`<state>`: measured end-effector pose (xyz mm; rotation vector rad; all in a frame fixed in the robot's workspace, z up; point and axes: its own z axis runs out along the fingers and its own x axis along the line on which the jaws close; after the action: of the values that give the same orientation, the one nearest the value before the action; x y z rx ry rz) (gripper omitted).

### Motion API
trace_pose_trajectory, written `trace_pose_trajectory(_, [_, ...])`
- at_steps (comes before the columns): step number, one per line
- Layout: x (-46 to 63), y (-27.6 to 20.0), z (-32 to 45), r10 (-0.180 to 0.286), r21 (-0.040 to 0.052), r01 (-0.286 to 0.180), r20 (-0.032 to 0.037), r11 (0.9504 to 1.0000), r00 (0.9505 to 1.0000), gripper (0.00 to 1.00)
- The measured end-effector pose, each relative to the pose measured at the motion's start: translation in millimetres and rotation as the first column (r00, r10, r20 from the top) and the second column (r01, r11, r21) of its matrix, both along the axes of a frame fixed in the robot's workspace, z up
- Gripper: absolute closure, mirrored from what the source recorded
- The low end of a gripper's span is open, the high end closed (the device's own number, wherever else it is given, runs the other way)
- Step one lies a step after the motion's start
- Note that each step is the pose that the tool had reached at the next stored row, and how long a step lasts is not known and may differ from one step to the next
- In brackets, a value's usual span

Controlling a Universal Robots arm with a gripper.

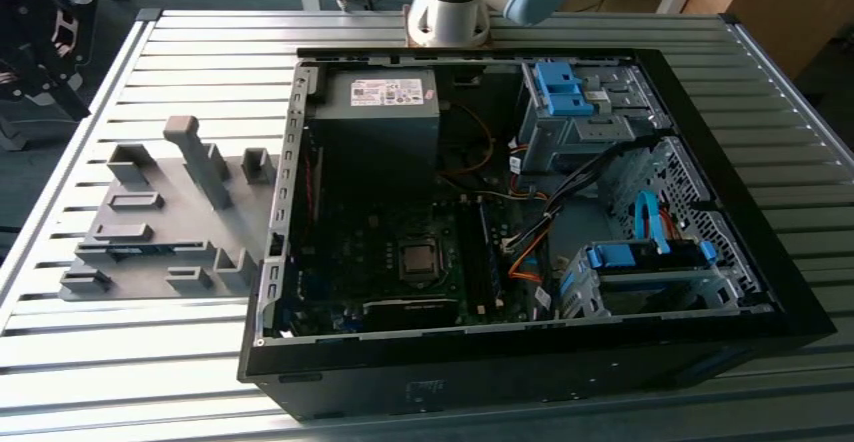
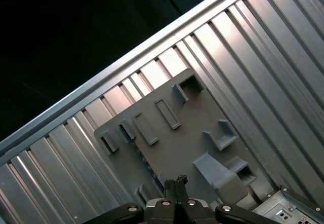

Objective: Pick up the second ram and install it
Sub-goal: 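Pick up the second ram and move it above second insertion slot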

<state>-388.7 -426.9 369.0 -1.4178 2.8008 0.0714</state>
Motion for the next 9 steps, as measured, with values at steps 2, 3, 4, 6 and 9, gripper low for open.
trace_pose_trajectory(2, [0.0, 0.0, 0.0, 0.0, 0.0, 0.0, 0.0, 1.0, 1.0, 0.89])
trace_pose_trajectory(3, [0.0, 0.0, 0.0, 0.0, 0.0, 0.0, 0.0, 1.0, 1.0, 0.89])
trace_pose_trajectory(4, [0.0, 0.0, 0.0, 0.0, 0.0, 0.0, 0.0, 1.0, 1.0, 0.89])
trace_pose_trajectory(6, [0.0, 0.0, 0.0, 0.001, 0.0, -0.001, 0.0, 1.0, 1.0, 0.89])
trace_pose_trajectory(9, [0.0, -0.1, 0.1, 0.021, -0.0001, -0.021, -0.0001, 0.9998, 0.9998, 0.89])
